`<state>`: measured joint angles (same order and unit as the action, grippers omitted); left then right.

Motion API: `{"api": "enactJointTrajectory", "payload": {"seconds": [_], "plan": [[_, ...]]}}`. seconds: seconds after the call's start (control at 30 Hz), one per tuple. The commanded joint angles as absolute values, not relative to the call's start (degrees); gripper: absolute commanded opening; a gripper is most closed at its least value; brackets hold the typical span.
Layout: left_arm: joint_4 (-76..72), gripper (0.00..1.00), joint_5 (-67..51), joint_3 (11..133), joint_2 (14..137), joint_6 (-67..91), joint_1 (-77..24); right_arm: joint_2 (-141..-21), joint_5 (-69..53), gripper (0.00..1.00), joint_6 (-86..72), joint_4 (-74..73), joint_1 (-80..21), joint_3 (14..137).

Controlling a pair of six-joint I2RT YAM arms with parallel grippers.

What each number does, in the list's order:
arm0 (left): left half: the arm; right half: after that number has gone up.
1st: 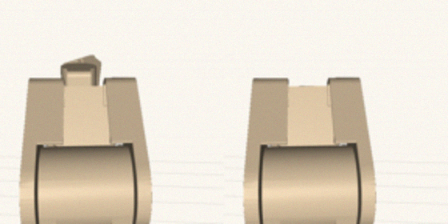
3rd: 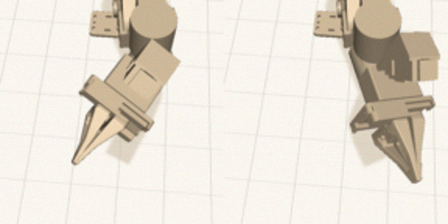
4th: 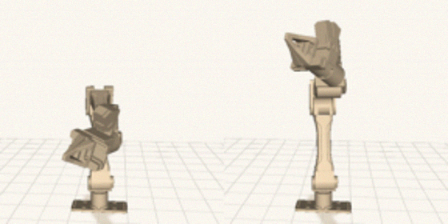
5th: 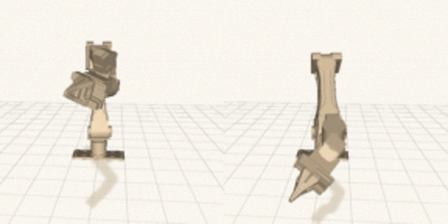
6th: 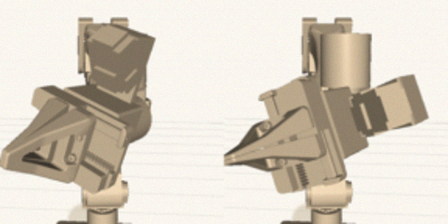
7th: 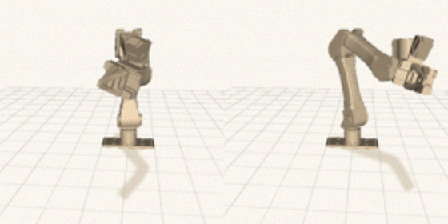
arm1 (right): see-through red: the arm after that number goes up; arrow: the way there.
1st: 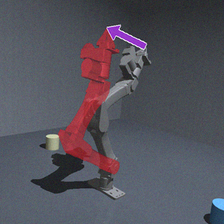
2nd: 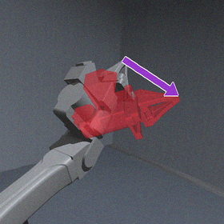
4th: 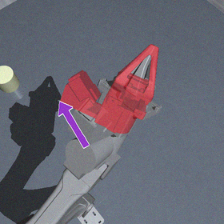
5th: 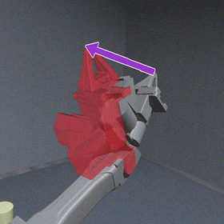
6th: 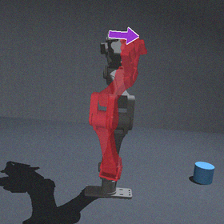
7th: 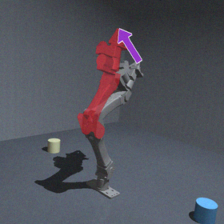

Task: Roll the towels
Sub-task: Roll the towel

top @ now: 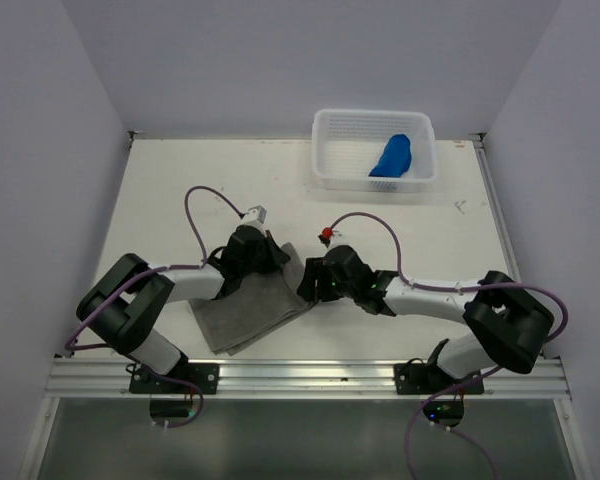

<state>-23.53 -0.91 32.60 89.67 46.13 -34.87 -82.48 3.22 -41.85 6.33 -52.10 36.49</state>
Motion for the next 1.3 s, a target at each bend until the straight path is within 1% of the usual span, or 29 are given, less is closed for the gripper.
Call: {"api": "enactJointTrajectory", "payload": {"seconds": [0.0, 0.03, 0.07, 0.13, 0.17, 0.27, 0.3, 0.37, 0.4, 0.43, 0.47, 0.5, 0.53, 0.57, 0.6, 0.67, 0.7, 0.8, 0.9, 1.13, 1.27], "plan": [[-21.36, 0.0, 0.62, 31.9, 89.74, 45.62, -34.19, -84.19, 2.12, 0.58, -39.81, 10.37, -51.94, 37.35], [-21.18, 0.0, 0.7, 32.08, 89.74, 45.62, -34.19, -84.46, 1.59, 0.58, -39.9, 11.07, -51.94, 37.18], [-20.92, 0.0, 0.79, 32.17, 89.82, 45.53, -34.19, -84.64, 0.62, 0.51, -39.9, 12.12, -51.94, 37.09], [-20.83, 0.0, 0.53, 32.6, 89.82, 45.53, -34.19, -85.25, 0.26, 0.44, -39.9, 12.74, -51.94, 36.83], [-20.83, 0.0, 0.44, 32.69, 89.82, 45.61, -34.19, -85.69, 0.26, 0.36, -39.82, 12.92, -51.94, 36.74], [-20.66, 0.0, 0.26, 33.31, 90.0, 45.79, -34.19, -85.35, 0.7, 0.21, -38.94, 12.92, -51.94, 36.3], [-20.31, 0.0, 0.35, 34.09, 90.26, 45.88, -34.1, -85.17, 2.44, 0.12, -37.37, 12.4, -52.55, 36.56], [-18.99, 0.0, 0.0, 35.15, 90.09, 45.44, -34.01, -84.29, 5.78, 0.06, -35.52, 9.86, -53.7, 36.74], [-18.11, 0.01, -0.87, 35.85, 89.83, 44.22, -33.84, -83.59, 9.19, 0.0, -33.85, 8.97, -54.31, 36.91], [-16.97, 0.05, -0.62, 37.51, 89.13, 43.77, -33.75, -83.32, 11.49, 0.0, -33.05, 8.01, -55.8, 37.44], [-15.05, 0.12, -0.53, 38.23, 88.6, 43.25, -33.31, -83.23, 13.51, 0.0, -32.35, 6.08, -56.77, 37.79], [-14.07, 0.25, -0.7, 38.93, 88.16, 42.63, -33.05, -83.06, 15.62, 0.0, -31.13, 5.02, -57.73, 38.23], [-13.28, 0.31, -1.05, 40.07, 87.11, 42.45, -32.79, -83.14, 20.26, 0.0, -30.5, 4.14, -59.83, 39.19], [-12.4, 0.37, -1.58, 40.51, 86.75, 42.28, -32.17, -83.41, 22.39, 0.0, -29.98, 2.48, -60.9, 39.72], [-11.78, 0.44, -2.02, 41.13, 86.31, 42.19, -31.99, -83.58, 25.02, 0.0, -29.19, 1.77, -62.04, 40.25], [-9.86, 0.5, -2.55, 43.15, 85.69, 42.19, -31.73, -84.29, 30.39, 0.0, -29.09, 0.18, -64.24, 41.74], [-8.97, 0.56, -3.24, 43.94, 85.69, 41.84, -31.64, -84.29, 31.89, 0.0, -29.18, 0.18, -64.77, 42.01], [-5.89, 0.62, -4.13, 47.1, 86.04, 41.49, -31.64, -84.29, 38.13, 0.0, -29.27, -2.46, -66.62, 42.8], [-4.66, 0.64, -5.53, 48.69, 85.96, 41.66, -31.64, -84.2, 43.49, 0.0, -29.18, -5.0, -67.94, 43.85], [-5.1, 0.66, -8.79, 49.66, 85.34, 42.98, -31.55, -86.74, 53.95, 0.0, -28.74, -11.77, -71.8, 47.89], [-4.83, 0.66, -9.23, 50.18, 84.9, 42.98, -31.64, -91.48, 58.97, 0.0, -27.95, -17.91, -73.82, 51.93]]}}
